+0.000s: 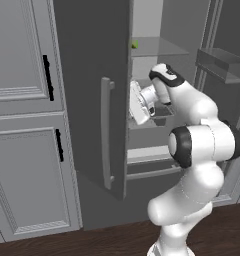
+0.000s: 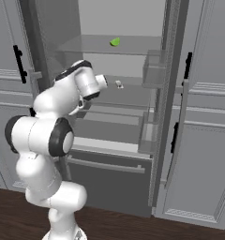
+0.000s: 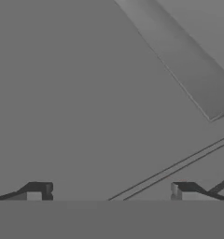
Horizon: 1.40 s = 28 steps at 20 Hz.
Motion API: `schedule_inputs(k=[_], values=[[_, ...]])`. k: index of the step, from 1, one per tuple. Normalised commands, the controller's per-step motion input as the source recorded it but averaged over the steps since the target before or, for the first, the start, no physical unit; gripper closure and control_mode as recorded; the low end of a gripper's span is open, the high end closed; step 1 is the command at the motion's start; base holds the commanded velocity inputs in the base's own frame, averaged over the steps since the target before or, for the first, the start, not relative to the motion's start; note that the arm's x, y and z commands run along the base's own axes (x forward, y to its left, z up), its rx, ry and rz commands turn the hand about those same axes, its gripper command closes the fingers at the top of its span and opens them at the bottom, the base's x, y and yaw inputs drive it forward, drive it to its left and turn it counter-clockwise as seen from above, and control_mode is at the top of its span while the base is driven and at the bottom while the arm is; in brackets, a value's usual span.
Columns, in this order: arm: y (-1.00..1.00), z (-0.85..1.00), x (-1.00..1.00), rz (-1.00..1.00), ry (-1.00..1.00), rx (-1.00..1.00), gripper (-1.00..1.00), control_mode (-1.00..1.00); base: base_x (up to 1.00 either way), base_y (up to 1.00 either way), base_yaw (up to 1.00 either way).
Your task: Grab a lemon wedge from the fridge and one ice cube from the ice bowl, and put them in the glass of lemonade.
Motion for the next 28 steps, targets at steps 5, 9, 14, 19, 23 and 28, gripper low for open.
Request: schedule_inputs(k=[5, 9, 14, 19, 23, 28], values=[[0.99, 0.01, -0.59, 0.01, 0.00, 0.00, -1.00, -1.00, 0.00, 0.00, 0.00], [1.00, 0.01, -0.13, -0.02, -0.03, -0.02, -1.00, -1.00, 0.00, 0.00, 0.00], [0.89, 0.10, -0.26, -0.04, 0.00, -0.01, -1.00, -1.00, 0.00, 0.00, 0.00], [0.88, 0.16, -0.20, -0.06, 0.00, -0.05, -1.00, -1.00, 0.00, 0.00, 0.00], [0.21, 0.04, -0.11, -0.01, 0.06, -0.08, -1.00, -1.00, 0.00, 0.00, 0.00], [-0.40, 0.07, -0.91, -0.02, -0.11, 0.00, -1.00, -1.00, 0.00, 0.00, 0.00]])
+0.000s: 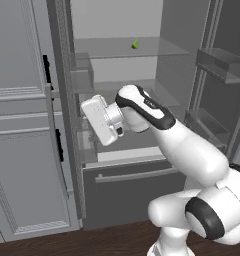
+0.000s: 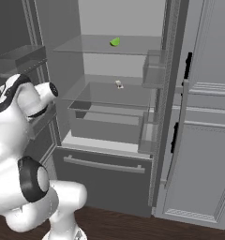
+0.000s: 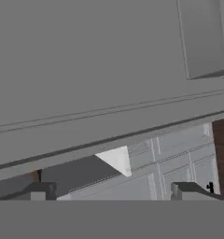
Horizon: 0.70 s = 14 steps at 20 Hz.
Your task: Grab a lemon wedge from the fridge and one ice cube from the ice bowl, and put them in the glass of lemonade.
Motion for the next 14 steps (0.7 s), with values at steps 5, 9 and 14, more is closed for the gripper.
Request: schedule_inputs(k=[5, 9, 14], values=[[-0.80, 0.30, -1.00, -0.06, -0.26, 0.00, -1.00, -1.00, 0.00, 0.00, 0.00], [-0.90, 0.41, -0.80, -0.07, -0.18, 0.00, -1.00, -1.00, 0.00, 0.00, 0.00], [-0.83, 0.72, -0.26, -0.05, -0.16, -0.15, -1.00, -1.00, 0.00, 0.00, 0.00]])
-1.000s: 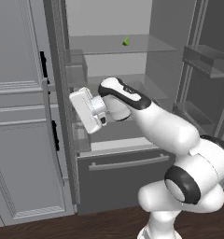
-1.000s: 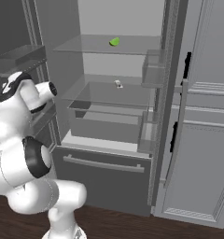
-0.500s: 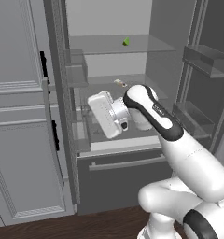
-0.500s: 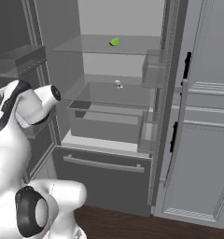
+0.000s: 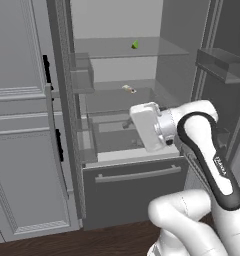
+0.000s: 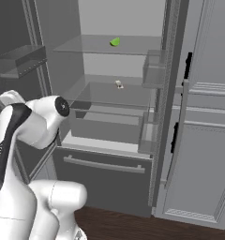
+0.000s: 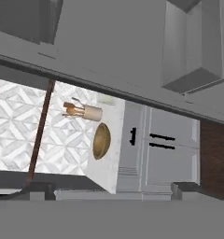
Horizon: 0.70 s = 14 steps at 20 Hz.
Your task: Grab a lemon wedge from the fridge and one ice cube from the ice bowl, and put them in the glass of lemonade.
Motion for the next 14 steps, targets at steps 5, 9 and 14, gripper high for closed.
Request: schedule_inputs(k=[5, 9, 14], values=[[-0.54, 1.00, 0.02, -0.08, -0.15, -0.51, -1.00, -1.00, 0.00, 0.00, 0.00], [-0.53, 0.92, 0.00, -0.10, -0.05, -0.68, -1.00, -1.00, 0.00, 0.00, 0.00], [-0.85, 0.29, -0.26, -0.15, -0.05, -0.50, -1.00, -1.00, 0.00, 0.00, 0.00]])
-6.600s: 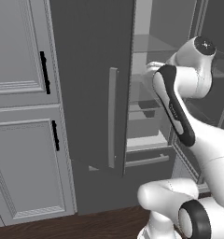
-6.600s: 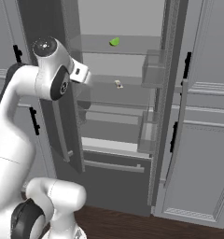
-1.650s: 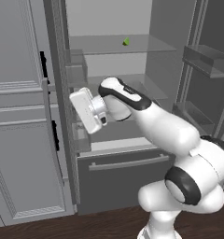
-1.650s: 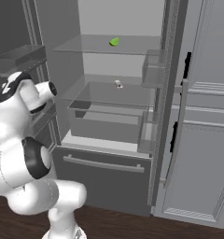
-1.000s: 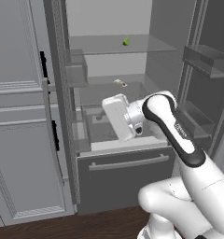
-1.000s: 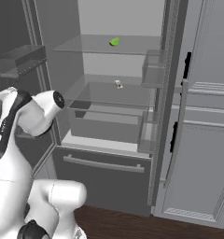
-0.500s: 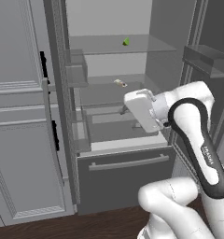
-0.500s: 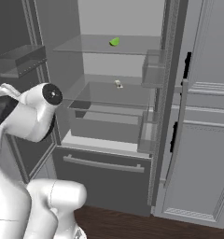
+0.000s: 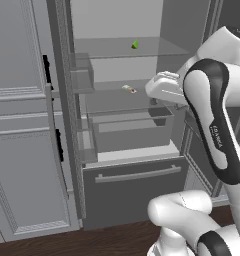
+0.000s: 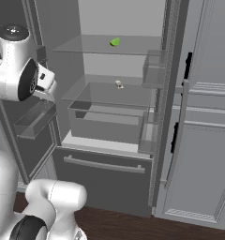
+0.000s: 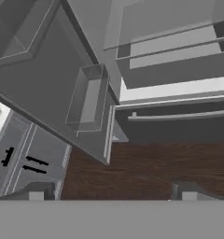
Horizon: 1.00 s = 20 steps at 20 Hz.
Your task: Grab a lemon wedge from the fridge and one ice cube from the ice bowl, and put them in the glass of lemonade.
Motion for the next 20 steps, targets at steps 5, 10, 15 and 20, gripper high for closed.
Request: schedule_inputs(k=[5, 10, 15, 20], values=[[-0.63, 0.01, -0.76, -0.12, -0.04, -0.22, -1.00, -1.00, 0.00, 0.00, 0.00], [-0.36, -0.07, -0.96, -0.01, -0.17, -0.12, -1.00, -1.00, 0.00, 0.00, 0.00], [-0.14, 0.09, -0.36, -0.07, -0.15, -0.07, -1.00, -1.00, 0.00, 0.00, 0.00], [0.00, -0.21, 0.02, -0.01, -0.04, 0.00, -1.00, -1.00, 0.00, 0.00, 0.00]])
